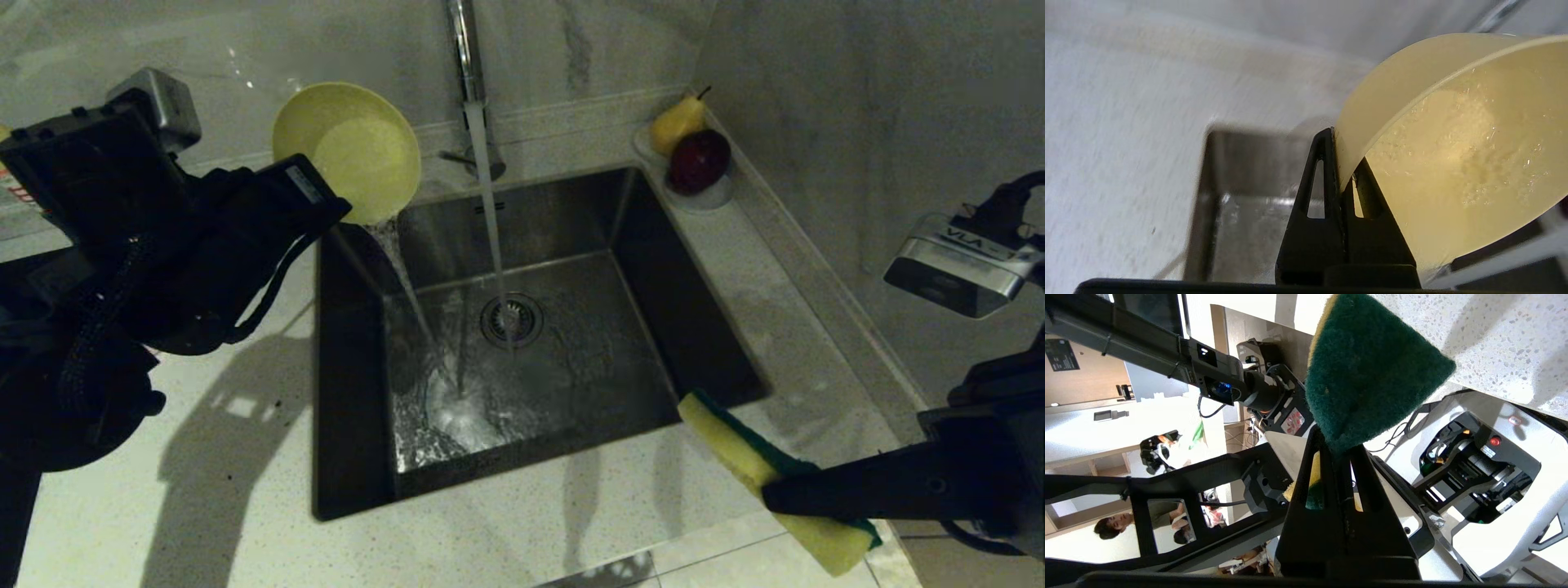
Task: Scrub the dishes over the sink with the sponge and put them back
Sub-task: Rinse the bowl
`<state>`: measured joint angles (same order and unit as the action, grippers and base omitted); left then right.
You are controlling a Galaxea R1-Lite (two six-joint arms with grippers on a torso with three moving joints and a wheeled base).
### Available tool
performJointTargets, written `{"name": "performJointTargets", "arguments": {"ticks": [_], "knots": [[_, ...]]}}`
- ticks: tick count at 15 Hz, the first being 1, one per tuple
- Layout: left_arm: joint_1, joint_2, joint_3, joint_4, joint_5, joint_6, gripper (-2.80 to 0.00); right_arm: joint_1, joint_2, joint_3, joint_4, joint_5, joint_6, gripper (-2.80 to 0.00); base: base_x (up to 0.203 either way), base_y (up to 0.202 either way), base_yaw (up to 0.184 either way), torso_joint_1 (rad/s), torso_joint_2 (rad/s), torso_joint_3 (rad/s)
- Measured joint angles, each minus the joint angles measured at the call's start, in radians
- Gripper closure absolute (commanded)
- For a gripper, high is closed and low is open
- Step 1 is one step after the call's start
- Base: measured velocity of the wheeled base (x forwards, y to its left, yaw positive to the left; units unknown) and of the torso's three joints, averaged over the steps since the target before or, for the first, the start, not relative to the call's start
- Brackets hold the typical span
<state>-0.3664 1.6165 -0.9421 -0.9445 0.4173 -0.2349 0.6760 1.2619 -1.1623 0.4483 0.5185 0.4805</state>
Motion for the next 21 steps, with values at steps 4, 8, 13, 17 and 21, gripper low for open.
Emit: {"name": "performJointTargets", "arguments": {"ticks": [4, 8, 13, 17, 21], "knots": [[0.0, -0.029, 0.093, -0.145, -0.108, 0.069, 0.0, 0.0, 0.02, 0.0, -0.001, 0.003, 0.0, 0.0, 0.0, 0.0, 0.0, 0.0, 0.0, 0.0], [0.0, -0.048, 0.167, -0.332, -0.193, 0.12, 0.0, 0.002, 0.032, -0.006, 0.0, 0.002, 0.003, 0.0, 0.0, 0.0, 0.0, 0.0, 0.0, 0.0], [0.001, -0.099, 0.233, -0.352, -0.276, 0.12, 0.0, 0.0, 0.029, -0.006, 0.002, 0.0, 0.0, 0.0, 0.0, 0.0, 0.0, 0.0, 0.0, 0.0], [0.03, -0.123, 0.237, -0.191, -0.255, 0.112, 0.0, -0.019, 0.022, 0.007, 0.001, 0.0, 0.0, 0.0, 0.0, 0.0, 0.0, 0.0, 0.0, 0.0], [0.054, -0.196, 0.128, 0.27, -0.177, -0.005, 0.0, -0.067, 0.017, 0.037, -0.003, 0.011, -0.006, 0.0, 0.0, 0.0, 0.0, 0.0, 0.0, 0.0]]}}
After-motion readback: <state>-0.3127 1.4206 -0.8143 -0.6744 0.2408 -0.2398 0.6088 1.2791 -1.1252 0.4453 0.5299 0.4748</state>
